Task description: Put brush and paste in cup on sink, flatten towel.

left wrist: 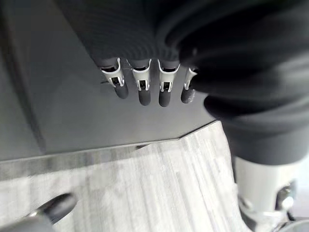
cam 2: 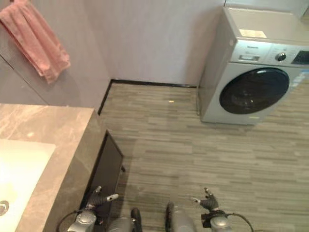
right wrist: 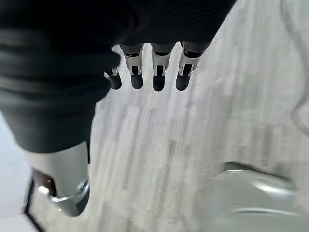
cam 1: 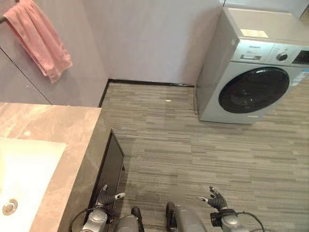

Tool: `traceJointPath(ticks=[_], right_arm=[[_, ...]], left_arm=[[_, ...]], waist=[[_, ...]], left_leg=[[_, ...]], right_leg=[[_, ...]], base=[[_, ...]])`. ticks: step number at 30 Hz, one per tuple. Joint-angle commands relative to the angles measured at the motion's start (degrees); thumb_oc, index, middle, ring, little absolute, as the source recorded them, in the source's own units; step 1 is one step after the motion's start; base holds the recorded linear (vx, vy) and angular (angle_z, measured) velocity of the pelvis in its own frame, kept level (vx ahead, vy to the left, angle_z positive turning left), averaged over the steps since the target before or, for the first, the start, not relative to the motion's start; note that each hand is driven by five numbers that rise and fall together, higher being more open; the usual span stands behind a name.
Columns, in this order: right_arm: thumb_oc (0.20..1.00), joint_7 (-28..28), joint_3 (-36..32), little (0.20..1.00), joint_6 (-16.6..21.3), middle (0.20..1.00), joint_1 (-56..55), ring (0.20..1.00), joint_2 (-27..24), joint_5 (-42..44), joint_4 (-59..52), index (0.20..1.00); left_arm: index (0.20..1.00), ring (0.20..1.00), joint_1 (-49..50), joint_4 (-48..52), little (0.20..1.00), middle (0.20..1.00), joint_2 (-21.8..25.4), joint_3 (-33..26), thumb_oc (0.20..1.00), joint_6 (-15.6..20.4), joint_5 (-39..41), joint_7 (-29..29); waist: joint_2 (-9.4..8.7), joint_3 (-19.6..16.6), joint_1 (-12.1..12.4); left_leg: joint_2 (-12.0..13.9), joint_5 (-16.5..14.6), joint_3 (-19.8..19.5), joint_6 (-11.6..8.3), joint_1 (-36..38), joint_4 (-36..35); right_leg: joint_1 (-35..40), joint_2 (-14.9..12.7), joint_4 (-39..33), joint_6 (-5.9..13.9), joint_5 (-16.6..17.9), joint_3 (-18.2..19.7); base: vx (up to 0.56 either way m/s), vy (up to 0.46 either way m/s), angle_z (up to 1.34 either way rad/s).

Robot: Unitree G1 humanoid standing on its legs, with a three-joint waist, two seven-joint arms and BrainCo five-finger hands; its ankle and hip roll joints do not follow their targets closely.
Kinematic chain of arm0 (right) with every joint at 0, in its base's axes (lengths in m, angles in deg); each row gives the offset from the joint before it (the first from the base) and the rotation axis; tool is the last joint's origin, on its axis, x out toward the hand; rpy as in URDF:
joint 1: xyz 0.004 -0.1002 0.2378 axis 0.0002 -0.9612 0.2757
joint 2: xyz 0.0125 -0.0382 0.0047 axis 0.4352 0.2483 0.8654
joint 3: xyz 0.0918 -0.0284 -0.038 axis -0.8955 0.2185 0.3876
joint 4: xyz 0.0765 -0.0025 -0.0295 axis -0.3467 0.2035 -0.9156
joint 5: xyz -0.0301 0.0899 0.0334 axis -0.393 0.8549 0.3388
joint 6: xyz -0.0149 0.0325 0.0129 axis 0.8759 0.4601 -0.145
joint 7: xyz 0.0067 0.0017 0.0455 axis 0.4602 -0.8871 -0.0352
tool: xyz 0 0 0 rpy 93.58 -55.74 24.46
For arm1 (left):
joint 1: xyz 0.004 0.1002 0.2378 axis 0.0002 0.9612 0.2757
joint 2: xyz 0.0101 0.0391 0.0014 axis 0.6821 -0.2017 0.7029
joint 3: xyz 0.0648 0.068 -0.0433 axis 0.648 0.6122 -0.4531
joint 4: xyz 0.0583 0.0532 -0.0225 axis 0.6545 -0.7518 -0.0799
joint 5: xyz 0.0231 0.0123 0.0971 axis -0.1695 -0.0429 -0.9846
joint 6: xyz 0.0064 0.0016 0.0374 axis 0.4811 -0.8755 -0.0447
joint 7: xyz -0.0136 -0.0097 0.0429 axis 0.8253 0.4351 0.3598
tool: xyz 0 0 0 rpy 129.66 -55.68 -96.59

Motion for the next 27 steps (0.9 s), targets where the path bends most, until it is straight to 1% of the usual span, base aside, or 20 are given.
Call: traceJointPath(ticks=[1,3,6,7,8,9,10,11,12,13,14,16,17,18,21,23,24,25,26,27], right_arm=[[1.000,-1.54,1.47,1.000,2.85,1.000,1.47,1.000,-0.20,1.39,-3.54,1.000],[1.000,-1.63,1.48,1.000,2.78,1.000,1.44,1.000,-0.15,1.24,-3.52,1.000],[1.000,-1.66,1.28,1.000,2.37,1.000,1.10,1.000,0.23,0.53,-2.44,1.000],[1.000,-1.56,1.10,1.000,2.29,1.000,0.78,1.000,0.16,0.29,-2.50,1.000],[1.000,-1.56,1.10,1.000,2.28,1.000,0.76,1.000,0.15,0.29,-2.51,1.000],[1.000,-1.51,0.73,1.000,2.17,1.000,0.12,1.000,0.03,-0.35,-3.21,1.000],[1.000,-1.67,0.62,1.000,2.16,1.000,0.09,1.000,0.00,-0.69,-3.31,1.000],[1.000,-1.76,0.44,1.000,2.17,1.000,0.04,1.000,0.03,-0.93,-3.73,1.000],[1.000,-1.73,0.25,1.000,2.11,1.000,-0.17,1.000,-0.01,-1.29,-4.70,1.000],[1.000,-1.76,0.08,1.000,2.08,1.000,-0.40,1.000,0.03,-1.61,-4.95,1.000],[1.000,-1.73,-0.05,1.000,2.18,1.000,-0.70,1.000,0.11,-1.91,-4.89,1.000],[1.000,-1.46,-0.45,1.000,2.24,1.000,-1.58,1.000,0.11,-1.50,-5.25,1.000],[1.000,-1.39,-0.58,1.000,2.28,1.000,-1.66,1.000,0.18,-1.33,-4.95,1.000],[1.000,-1.42,-0.89,1.000,2.40,1.000,-1.42,1.000,0.44,-0.56,-4.09,1.000],[1.000,-1.56,-1.07,1.000,2.29,1.000,-1.67,1.000,0.28,-0.12,-4.60,1.000],[1.000,-1.47,-1.00,1.000,2.18,1.000,-1.80,1.000,0.23,-0.04,-5.21,1.000],[1.000,-1.22,-0.86,1.000,2.04,1.000,-2.24,1.000,-0.04,-0.38,-5.33,1.000],[1.000,-1.24,-0.40,1.000,2.10,1.000,-2.31,1.000,-0.29,-0.30,-4.97,1.000],[1.000,-1.24,-0.39,1.000,2.10,1.000,-2.30,1.000,-0.26,-0.29,-4.97,1.000],[1.000,-1.18,-0.15,1.000,2.12,1.000,-2.21,1.000,-0.55,-0.34,-4.78,1.000]], left_arm=[[1.000,1.000,-1.33,0.70,1.000,1.000,0.02,0.38,1.000,3.16,2.23,-1.00],[1.000,1.000,-1.44,0.31,1.000,1.000,0.03,0.56,1.000,3.03,1.93,-0.94],[1.000,1.000,-1.39,-0.73,1.000,1.000,-0.24,0.93,1.000,3.06,1.52,-0.20],[1.000,1.000,-1.17,-0.73,1.000,1.000,-0.33,1.06,1.000,3.04,1.43,0.10],[1.000,1.000,-1.15,-0.73,1.000,1.000,-0.33,1.07,1.000,3.05,1.43,0.10],[1.000,1.000,-0.46,-0.39,1.000,1.000,-0.16,0.88,1.000,3.07,1.30,0.43],[1.000,1.000,-0.18,-0.38,1.000,1.000,-0.16,0.83,1.000,3.10,1.28,0.55],[1.000,1.000,0.26,-0.17,1.000,1.000,-0.09,0.76,1.000,3.13,1.36,0.71],[1.000,1.000,0.73,0.43,1.000,1.000,0.07,0.73,1.000,3.06,1.25,0.98],[1.000,1.000,0.95,0.17,1.000,1.000,0.13,0.70,1.000,2.95,0.79,1.38],[1.000,1.000,1.33,-0.05,1.000,1.000,0.28,0.85,1.000,2.97,-0.03,1.74],[1.000,1.000,1.42,-0.41,1.000,1.000,0.71,0.39,1.000,2.89,-0.19,1.80],[1.000,1.000,1.22,-1.07,1.000,1.000,0.80,0.05,1.000,2.89,-0.14,1.89],[1.000,1.000,0.51,-2.64,1.000,1.000,0.62,-0.75,1.000,2.78,0.28,1.58],[1.000,1.000,0.19,-2.68,1.000,1.000,0.46,-0.64,1.000,2.77,-0.19,1.58],[1.000,1.000,0.09,-2.35,1.000,1.000,0.12,-0.44,1.000,2.64,-0.42,1.65],[1.000,1.000,0.09,-2.30,1.000,1.000,-0.19,-0.29,1.000,2.51,-0.43,1.89],[1.000,1.000,0.13,-2.32,1.000,1.000,-0.38,0.10,1.000,2.66,-0.60,1.92],[1.000,1.000,0.12,-2.32,1.000,1.000,-0.36,0.09,1.000,2.66,-0.60,1.92],[1.000,1.000,-0.14,-2.30,1.000,1.000,-0.46,0.49,1.000,2.76,-0.49,1.98]], waist=[[-0.24,-2.06,-0.04],[-0.23,-2.15,-0.13],[-0.01,-3.00,-0.35],[0.17,-3.29,-0.36],[0.15,-3.30,-0.32],[0.04,-3.05,-0.29],[0.17,-2.84,-0.14],[0.61,-2.43,-0.05],[1.24,-1.99,-0.10],[1.64,-1.97,-0.22],[1.72,-2.29,-0.52],[1.56,-2.86,-1.16],[1.20,-3.15,-1.34],[0.19,-3.60,-1.42],[-0.07,-3.38,-2.22],[-0.28,-3.22,-2.30],[-0.29,-3.60,-2.51],[-0.29,-3.84,-2.81],[-0.38,-3.96,-2.84],[-0.18,-3.92,-2.98]], left_leg=[[-1.35,0.03,-0.42,2.16,-2.34,3.62],[-1.43,-0.09,-0.23,2.23,-2.00,3.28],[-2.36,0.16,0.00,2.56,-0.69,1.46],[-2.76,0.60,0.00,2.68,-0.07,0.00],[-2.79,0.66,0.04,2.69,0.02,-0.15],[-3.97,1.07,0.50,3.31,2.40,-3.39],[-4.10,1.52,1.30,3.42,3.85,-5.08],[-4.18,1.89,1.80,3.60,5.38,-6.88],[-4.09,2.29,1.77,3.82,6.59,-8.53],[-4.01,2.62,1.58,3.82,7.55,-9.48],[-4.24,3.18,1.35,3.69,8.60,-10.61],[-4.70,4.17,0.42,3.06,9.72,-12.15],[-4.99,4.19,0.01,2.72,10.01,-12.42],[-5.61,3.12,-0.18,1.92,11.12,-12.78],[-5.78,1.86,-1.09,1.39,12.43,-12.24],[-5.95,0.21,-1.11,1.21,13.63,-10.99],[-5.65,-0.82,-2.03,0.71,14.23,-9.19],[-5.46,-0.67,-2.76,0.41,13.44,-6.68],[-5.53,-0.55,-2.78,0.41,13.26,-6.70],[-5.00,0.13,-3.22,-0.54,12.16,-3.21]], right_leg=[[5.97,-0.15,-0.55,3.14,2.02,1.30],[6.23,-0.21,-0.90,3.39,2.28,1.45],[7.33,-0.42,-3.22,4.23,3.78,2.16],[7.18,-0.51,-3.11,4.94,5.10,2.32],[7.20,-0.53,-3.14,4.96,5.12,2.36],[4.71,-1.56,1.42,7.88,12.24,2.61],[3.13,-2.25,3.62,9.12,16.21,2.20],[1.62,-3.51,6.16,9.59,18.55,0.60],[0.01,-4.39,8.93,9.50,19.04,-1.19],[-0.66,-4.65,10.24,9.42,18.63,-2.59],[-1.03,-4.63,9.46,9.43,18.81,-3.43],[-1.68,-3.50,5.20,8.97,18.30,-3.60],[-1.86,-3.68,1.06,8.70,18.42,-3.89],[-3.57,-6.01,-8.45,8.75,19.91,-6.08],[-3.75,-5.99,-11.60,9.26,21.11,-6.67],[-3.92,-5.97,-11.44,9.02,20.98,-9.02],[-2.31,-5.17,-12.79,8.36,18.69,-8.88],[-1.66,-3.50,-12.39,7.25,17.70,-6.90],[-1.79,-3.56,-12.51,7.23,17.83,-6.90],[-0.84,-2.07,-12.45,6.23,16.48,-5.51]], base=[[0.19,0.103,-0.19],[0.10,0.076,-0.17],[0.12,0.107,-0.09],[0.07,0.080,-0.10],[0.09,0.144,-0.15],[0.09,0.153,-0.16],[0.11,0.225,-0.38],[0.07,0.198,-0.49],[0.09,0.203,-0.57],[0.14,0.167,-0.49],[0.19,0.109,-0.26],[0.21,0.025,0.00],[0.32,-0.074,0.05],[0.33,-0.087,0.02],[0.21,-0.047,-0.03],[0.30,-0.074,0.19],[0.30,-0.121,0.30],[0.21,-0.105,0.37],[0.18,-0.091,0.65],[0.16,-0.104,0.72]])
